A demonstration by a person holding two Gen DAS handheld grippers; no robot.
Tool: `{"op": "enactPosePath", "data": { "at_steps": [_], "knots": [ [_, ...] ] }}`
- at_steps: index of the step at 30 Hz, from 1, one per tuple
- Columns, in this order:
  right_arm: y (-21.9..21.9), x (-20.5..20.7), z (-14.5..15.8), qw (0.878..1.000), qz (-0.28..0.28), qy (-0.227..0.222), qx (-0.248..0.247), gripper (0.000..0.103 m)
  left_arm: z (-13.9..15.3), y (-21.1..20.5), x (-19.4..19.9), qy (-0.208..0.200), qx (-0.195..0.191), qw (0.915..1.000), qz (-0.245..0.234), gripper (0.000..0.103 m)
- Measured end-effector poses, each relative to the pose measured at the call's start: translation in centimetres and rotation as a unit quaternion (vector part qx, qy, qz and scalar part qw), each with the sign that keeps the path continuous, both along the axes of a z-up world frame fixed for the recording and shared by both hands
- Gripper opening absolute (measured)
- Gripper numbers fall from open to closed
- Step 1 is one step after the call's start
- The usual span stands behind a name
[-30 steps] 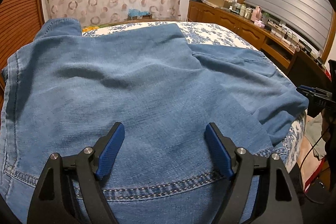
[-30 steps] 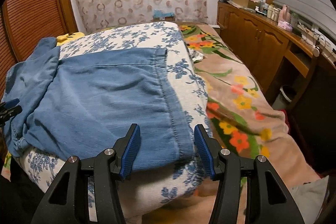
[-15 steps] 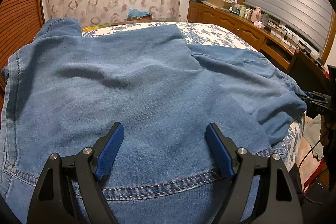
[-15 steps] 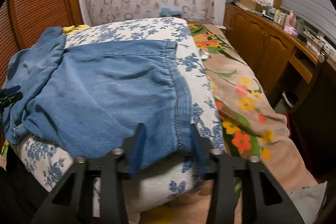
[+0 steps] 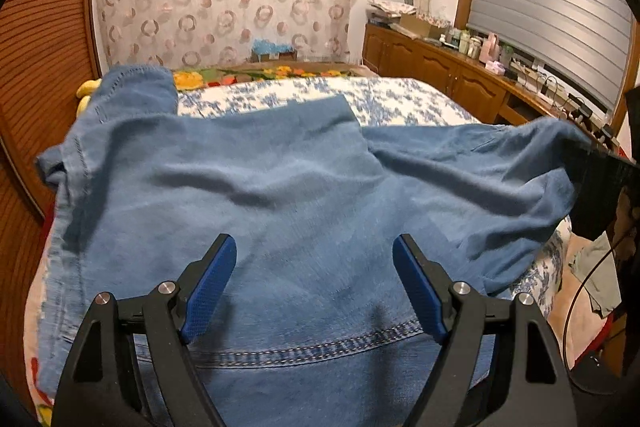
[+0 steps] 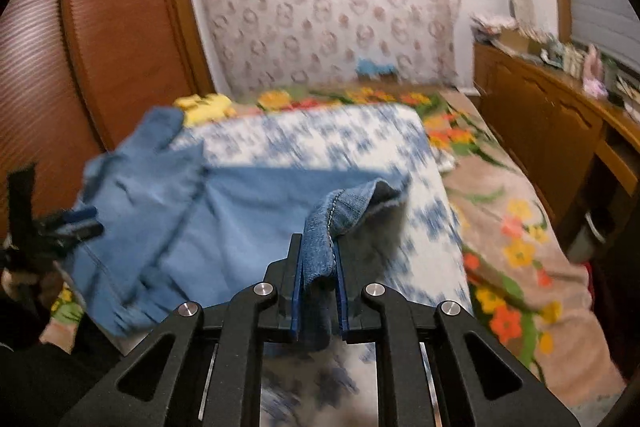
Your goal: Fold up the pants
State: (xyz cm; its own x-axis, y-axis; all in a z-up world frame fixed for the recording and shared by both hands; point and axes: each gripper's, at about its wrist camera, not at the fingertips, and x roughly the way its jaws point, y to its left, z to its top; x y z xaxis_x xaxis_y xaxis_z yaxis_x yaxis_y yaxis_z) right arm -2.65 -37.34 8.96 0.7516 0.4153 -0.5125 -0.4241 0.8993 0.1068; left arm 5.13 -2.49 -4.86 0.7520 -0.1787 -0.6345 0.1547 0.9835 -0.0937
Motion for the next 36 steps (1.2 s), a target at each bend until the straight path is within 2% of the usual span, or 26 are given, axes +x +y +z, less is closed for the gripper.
{"op": "enactPosePath", "data": {
  "at_steps": [6,17,20,29,36],
  "knots": [
    [3.7,-1.2,4.4,0.996,0.059,-0.060,0.007,0.012,1.1,1.2,-0.6,-0.015,-0.005,0.9998,0.013,0.081],
    [10.0,-2.0,8.4,0.984,0.148,-0.103,0.010,0.012,2.3,3.1,-1.9,-0.032,-0.005,0.9989,0.035,0.081],
    [11.3,-0.1,8.1,0.980,0.171,-0.105,0.011,0.012,2.6,3.8,-2.3,-0.036,-0.006,0.9984,0.042,0.081],
    [13.0,1.7,6.5,0.969,0.231,-0.084,0.013,0.012,2.4,5.9,-3.4,-0.035,-0.007,0.9973,0.064,0.081],
    [13.3,4.2,5.7,0.966,0.256,-0.039,0.008,0.012,1.8,7.6,-3.8,-0.028,-0.013,0.9960,0.083,0.081]
  ]
}}
